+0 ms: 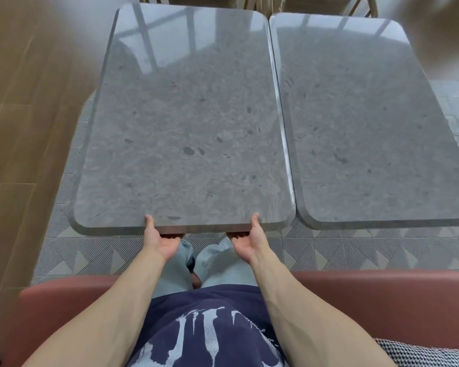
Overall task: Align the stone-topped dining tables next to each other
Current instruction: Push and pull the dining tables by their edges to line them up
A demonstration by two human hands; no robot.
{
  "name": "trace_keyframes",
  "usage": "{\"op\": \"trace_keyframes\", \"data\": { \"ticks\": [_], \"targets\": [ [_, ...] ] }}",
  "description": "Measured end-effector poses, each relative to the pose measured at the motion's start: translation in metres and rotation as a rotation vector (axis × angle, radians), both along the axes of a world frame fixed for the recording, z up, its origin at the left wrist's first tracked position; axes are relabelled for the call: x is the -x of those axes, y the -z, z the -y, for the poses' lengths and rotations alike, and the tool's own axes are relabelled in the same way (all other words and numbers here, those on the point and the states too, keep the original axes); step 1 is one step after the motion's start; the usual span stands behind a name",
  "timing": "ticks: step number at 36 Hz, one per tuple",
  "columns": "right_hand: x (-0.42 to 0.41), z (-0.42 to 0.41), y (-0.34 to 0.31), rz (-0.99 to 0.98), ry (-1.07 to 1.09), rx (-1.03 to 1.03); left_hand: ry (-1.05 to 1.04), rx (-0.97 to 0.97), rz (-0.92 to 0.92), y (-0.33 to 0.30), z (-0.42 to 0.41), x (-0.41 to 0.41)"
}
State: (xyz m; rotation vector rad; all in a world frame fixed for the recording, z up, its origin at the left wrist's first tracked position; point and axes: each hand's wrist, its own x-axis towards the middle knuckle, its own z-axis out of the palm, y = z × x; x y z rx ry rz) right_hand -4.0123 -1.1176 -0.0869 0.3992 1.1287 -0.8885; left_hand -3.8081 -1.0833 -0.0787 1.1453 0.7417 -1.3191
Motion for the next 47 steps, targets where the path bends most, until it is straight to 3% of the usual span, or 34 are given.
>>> {"op": "trace_keyframes", "data": {
  "ticks": [19, 24, 27, 31, 34, 38, 40, 42, 45, 47],
  "targets": [
    [-0.001, 0.000, -0.008, -0.041, -0.028, -0.051, 0.013, -0.033, -0.016, 0.003, -0.001, -0.002],
    [-0.001, 0.011, -0.013, -0.071, -0.060, -0.138, 0.038, -0.133, -0.050, -0.004, 0.004, -0.007],
    [-0.001, 0.022, -0.019, -0.226, -0.221, -0.204, 0.139, -0.256, -0.062, -0.014, 0.011, -0.018],
    [-0.001, 0.049, -0.039, -0.446, -0.760, -0.277, 0.312, -0.585, 0.039, -0.042, 0.037, -0.056],
    [-0.025, 0.078, -0.057, -0.613, -1.047, -0.213, 0.386, -0.692, 0.131, -0.059, 0.052, -0.082],
    [-0.092, 0.114, -0.083, -0.677, -1.113, 0.058, 0.601, -0.745, 0.632, -0.056, 0.072, -0.108],
    [-0.128, 0.125, -0.092, -0.649, -1.079, 0.179, 0.526, -0.647, 0.726, -0.060, 0.090, -0.130],
    [-0.164, 0.130, -0.095, -0.618, -1.045, 0.260, 0.553, -0.379, 0.639, -0.066, 0.110, -0.153],
    [-0.217, 0.132, -0.096, -0.598, -1.005, 0.329, 0.709, -0.078, 0.545, -0.077, 0.127, -0.191],
    [-0.253, 0.130, -0.093, -0.593, -0.979, 0.348, 0.853, 0.044, 0.607, -0.077, 0.134, -0.219]
  ]
}}
